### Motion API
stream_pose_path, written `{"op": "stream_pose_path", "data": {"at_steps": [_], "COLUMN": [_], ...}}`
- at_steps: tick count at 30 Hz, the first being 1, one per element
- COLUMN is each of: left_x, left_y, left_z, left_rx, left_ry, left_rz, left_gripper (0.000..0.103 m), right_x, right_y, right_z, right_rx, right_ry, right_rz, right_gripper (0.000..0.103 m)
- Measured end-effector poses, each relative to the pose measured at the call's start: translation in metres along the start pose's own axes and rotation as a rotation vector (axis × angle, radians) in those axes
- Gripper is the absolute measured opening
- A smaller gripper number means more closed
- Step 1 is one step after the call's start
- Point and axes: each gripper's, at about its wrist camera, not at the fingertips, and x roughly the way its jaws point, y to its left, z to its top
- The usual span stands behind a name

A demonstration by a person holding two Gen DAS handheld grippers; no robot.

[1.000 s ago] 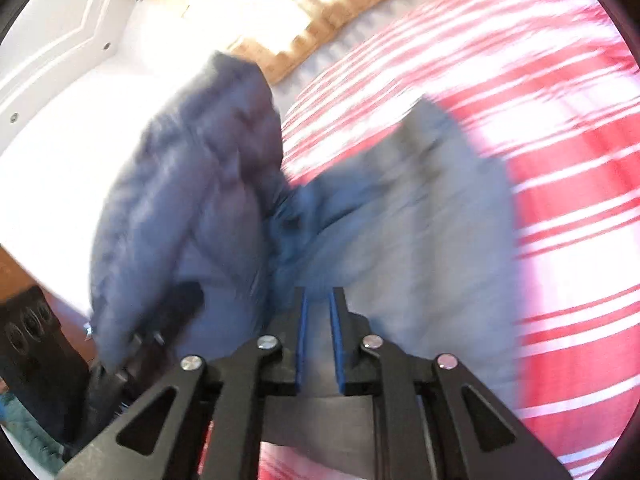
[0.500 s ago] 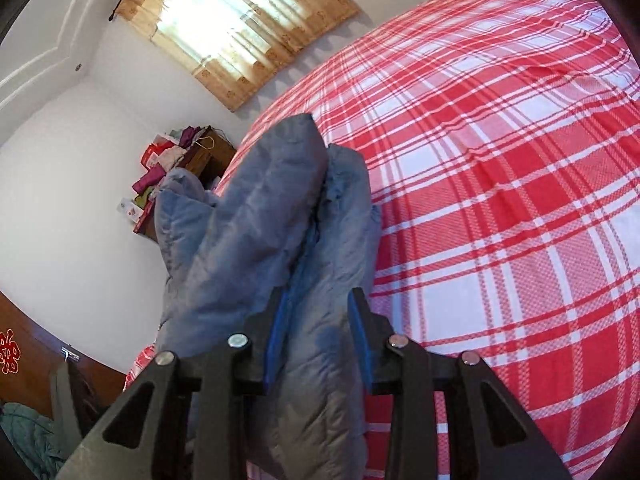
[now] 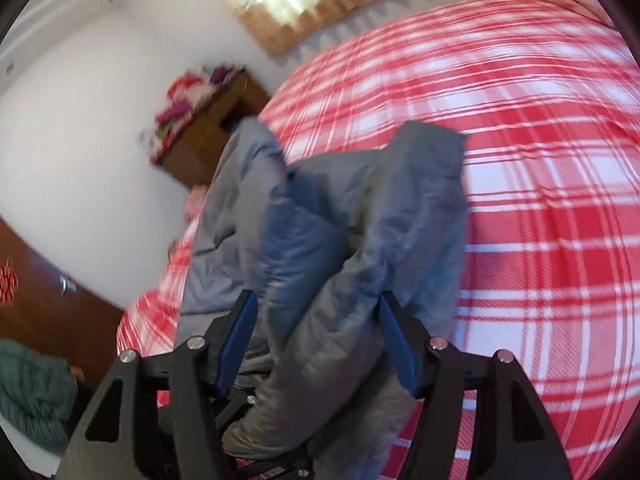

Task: Fold large clothes

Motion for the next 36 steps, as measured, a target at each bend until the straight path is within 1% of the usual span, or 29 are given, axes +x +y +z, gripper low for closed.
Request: {"op": "stream_pose_path", "data": {"at_steps": [1, 3, 4, 5, 6, 7, 10, 12, 15, 17, 18, 20, 22, 23, 25, 27, 28, 29, 30, 31, 32, 34, 36], "left_x": [-0.001, 0.000, -0.001, -0.003, -0.006, -0.010, -0.025, -0.039, -0.063, -0.077, -0.086, -0.104, -0.120, -0.128, -0.138, -0.144, -0.143, -0.144, -0.141, -0.135, -0.127, -0.104, -0.076], "left_y": [-0.001, -0.006, -0.007, -0.006, -0.004, -0.001, 0.011, 0.017, 0.019, 0.020, 0.024, 0.037, 0.058, 0.071, 0.095, 0.123, 0.134, 0.155, 0.166, 0.187, 0.202, 0.224, 0.235], "left_z": [-0.001, 0.001, 0.001, 0.001, 0.000, -0.001, -0.004, -0.007, -0.017, -0.022, -0.025, -0.030, -0.037, -0.041, -0.049, -0.058, -0.061, -0.066, -0.068, -0.070, -0.069, -0.062, -0.051], "left_rx": [0.011, 0.034, 0.045, 0.051, 0.058, 0.061, 0.057, 0.062, 0.089, 0.086, 0.067, 0.001, -0.071, -0.120, -0.196, -0.305, -0.355, -0.445, -0.498, -0.589, -0.654, -0.744, -0.819], "left_ry": [-0.003, -0.009, -0.013, -0.018, -0.021, -0.020, -0.007, 0.004, 0.005, 0.008, 0.007, 0.000, -0.004, -0.002, 0.018, 0.021, 0.013, -0.014, -0.029, -0.045, -0.047, -0.051, -0.053], "left_rz": [0.002, -0.003, -0.009, -0.013, -0.018, -0.034, -0.084, -0.102, -0.108, -0.141, -0.168, -0.226, -0.288, -0.332, -0.361, -0.383, -0.395, -0.407, -0.404, -0.381, -0.347, -0.297, -0.288], "left_gripper": [0.020, 0.021, 0.021, 0.021, 0.024, 0.024, 0.028, 0.032, 0.036, 0.036, 0.036, 0.037, 0.037, 0.038, 0.040, 0.041, 0.041, 0.042, 0.049, 0.054, 0.059, 0.059, 0.059], "right_x": [0.005, 0.013, 0.018, 0.022, 0.026, 0.028, 0.027, 0.024, 0.019, 0.020, 0.021, 0.021, 0.021, 0.020, 0.016, 0.013, 0.011, 0.008, 0.009, 0.009, 0.010, 0.011, 0.014], "right_y": [0.003, 0.006, 0.007, 0.005, 0.003, -0.002, -0.018, -0.025, -0.034, -0.042, -0.045, -0.047, -0.051, -0.052, -0.053, -0.051, -0.050, -0.048, -0.046, -0.044, -0.043, -0.042, -0.045], "right_z": [0.003, 0.006, 0.007, 0.007, 0.007, 0.005, -0.003, -0.012, -0.023, -0.028, -0.028, -0.028, -0.028, -0.028, -0.030, -0.029, -0.028, -0.026, -0.025, -0.023, -0.022, -0.022, -0.023], "right_rx": [-0.021, -0.045, -0.061, -0.082, -0.093, -0.082, -0.029, -0.001, 0.043, 0.074, 0.083, 0.088, 0.093, 0.093, 0.073, 0.052, 0.035, 0.015, -0.001, -0.017, -0.024, -0.019, 0.007], "right_ry": [0.020, 0.045, 0.064, 0.077, 0.088, 0.094, 0.082, 0.063, 0.034, 0.022, 0.020, 0.011, 0.009, 0.009, 0.002, -0.002, -0.007, -0.013, -0.015, -0.016, -0.018, -0.032, -0.045], "right_rz": [-0.001, -0.010, -0.016, -0.037, -0.061, -0.063, -0.034, -0.007, 0.045, 0.070, 0.074, 0.078, 0.076, 0.074, 0.053, 0.046, 0.037, 0.027, 0.021, 0.024, 0.033, 0.050, 0.067], "right_gripper": [0.076, 0.076, 0.069, 0.055, 0.027, 0.021, 0.015, 0.014, 0.014, 0.014, 0.014, 0.013, 0.014, 0.014, 0.014, 0.014, 0.014, 0.014, 0.014, 0.014, 0.014, 0.014, 0.014]}}
